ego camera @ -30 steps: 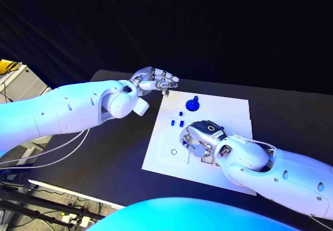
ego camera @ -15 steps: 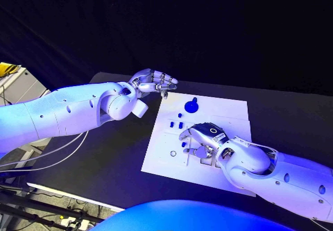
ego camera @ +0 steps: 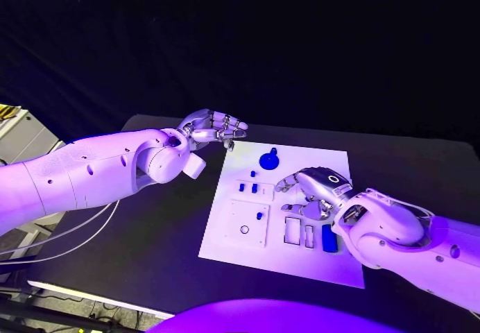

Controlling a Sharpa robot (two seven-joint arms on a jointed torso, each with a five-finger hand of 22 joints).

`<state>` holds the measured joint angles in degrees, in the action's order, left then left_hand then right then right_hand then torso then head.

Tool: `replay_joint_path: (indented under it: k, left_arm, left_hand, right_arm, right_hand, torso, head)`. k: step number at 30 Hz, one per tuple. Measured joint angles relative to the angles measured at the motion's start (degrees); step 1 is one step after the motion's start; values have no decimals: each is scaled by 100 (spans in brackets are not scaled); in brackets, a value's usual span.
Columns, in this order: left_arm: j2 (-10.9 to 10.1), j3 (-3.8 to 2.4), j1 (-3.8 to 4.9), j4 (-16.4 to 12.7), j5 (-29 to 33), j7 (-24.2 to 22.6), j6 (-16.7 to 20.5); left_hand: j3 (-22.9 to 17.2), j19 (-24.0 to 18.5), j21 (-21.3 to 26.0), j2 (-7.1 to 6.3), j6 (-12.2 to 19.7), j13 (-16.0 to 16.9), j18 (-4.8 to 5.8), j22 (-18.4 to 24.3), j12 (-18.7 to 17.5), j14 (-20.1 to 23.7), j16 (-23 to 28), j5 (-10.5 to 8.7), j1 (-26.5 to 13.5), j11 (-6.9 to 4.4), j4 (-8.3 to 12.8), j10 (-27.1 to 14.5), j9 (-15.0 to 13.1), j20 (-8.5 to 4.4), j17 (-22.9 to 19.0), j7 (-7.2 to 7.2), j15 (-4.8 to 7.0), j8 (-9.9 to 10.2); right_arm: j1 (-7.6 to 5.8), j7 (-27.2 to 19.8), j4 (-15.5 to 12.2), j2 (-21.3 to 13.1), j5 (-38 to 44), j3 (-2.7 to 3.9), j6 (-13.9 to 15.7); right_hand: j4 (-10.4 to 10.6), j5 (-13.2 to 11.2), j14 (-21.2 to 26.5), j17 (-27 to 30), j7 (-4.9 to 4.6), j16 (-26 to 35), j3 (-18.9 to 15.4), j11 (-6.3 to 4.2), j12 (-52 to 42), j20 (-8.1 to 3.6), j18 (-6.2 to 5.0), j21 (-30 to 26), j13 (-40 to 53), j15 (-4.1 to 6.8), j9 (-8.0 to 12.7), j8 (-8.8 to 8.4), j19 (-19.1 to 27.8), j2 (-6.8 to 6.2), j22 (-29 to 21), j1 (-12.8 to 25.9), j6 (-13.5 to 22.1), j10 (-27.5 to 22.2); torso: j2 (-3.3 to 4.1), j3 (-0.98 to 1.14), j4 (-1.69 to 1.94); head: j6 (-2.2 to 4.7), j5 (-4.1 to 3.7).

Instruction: Assemble the parts on the task board

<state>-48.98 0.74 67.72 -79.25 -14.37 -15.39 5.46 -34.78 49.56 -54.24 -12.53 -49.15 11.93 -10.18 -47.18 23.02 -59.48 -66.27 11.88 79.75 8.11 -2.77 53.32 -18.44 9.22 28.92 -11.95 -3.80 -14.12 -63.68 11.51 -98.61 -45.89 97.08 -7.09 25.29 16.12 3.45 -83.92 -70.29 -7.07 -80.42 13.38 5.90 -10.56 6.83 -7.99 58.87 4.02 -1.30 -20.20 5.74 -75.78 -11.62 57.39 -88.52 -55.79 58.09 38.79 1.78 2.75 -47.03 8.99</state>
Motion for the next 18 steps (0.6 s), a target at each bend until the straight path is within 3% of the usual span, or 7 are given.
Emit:
replay_joint_path:
  k: [6,10,16,18]
  left_arm:
    - [-3,0,-1,2,0,1,-12]
    - [-1,0,-1,2,-1,1,-19]
    - [-2,1,-2,5,-1,1,-34]
    - [-3,1,-2,9,-1,2,-38]
  left_hand:
    - [0,0,0,0,0,0,0,0,0,21,0,0,0,9,0,-9,0,0,0,0,-21,0]
    - [0,0,0,0,0,0,0,0,0,21,0,0,0,9,0,-9,0,0,0,0,-21,0]
    - [0,0,0,0,0,0,0,-1,0,20,0,0,0,8,0,-8,0,0,0,0,-20,0]
    - [0,0,0,0,0,0,0,-1,0,21,0,0,0,8,0,-8,0,0,0,0,-20,0]
  right_arm:
    - [-307,54,68,-298,-288,32,-303]
    - [-367,96,184,-353,-363,31,-508]
    - [-402,162,340,-362,-380,31,-775]
    - [-405,181,369,-352,-380,30,-856]
  right_hand:
    - [42,0,0,-53,22,-30,-42,15,38,-6,0,-65,-23,0,22,-45,-6,-88,-44,88,22,-77]
    - [30,0,0,-66,35,-30,-68,27,38,-6,0,-65,-23,0,22,-45,-6,-107,-44,107,35,-89]
    - [30,0,0,-64,61,-53,-68,36,38,-6,0,-61,-23,0,28,-45,-5,-106,2,107,24,-98]
    - [30,0,0,-22,79,-53,-68,32,36,-6,82,23,-15,0,28,-44,-5,-106,80,106,6,-93]
  torso:
    - [-2,-3,-13]
    - [-2,-1,-18]
    - [-2,3,-13]
    - [0,2,-10]
  head:
    - [108,-153]
    - [161,-226]
    - [179,-296]
    - [180,-308]
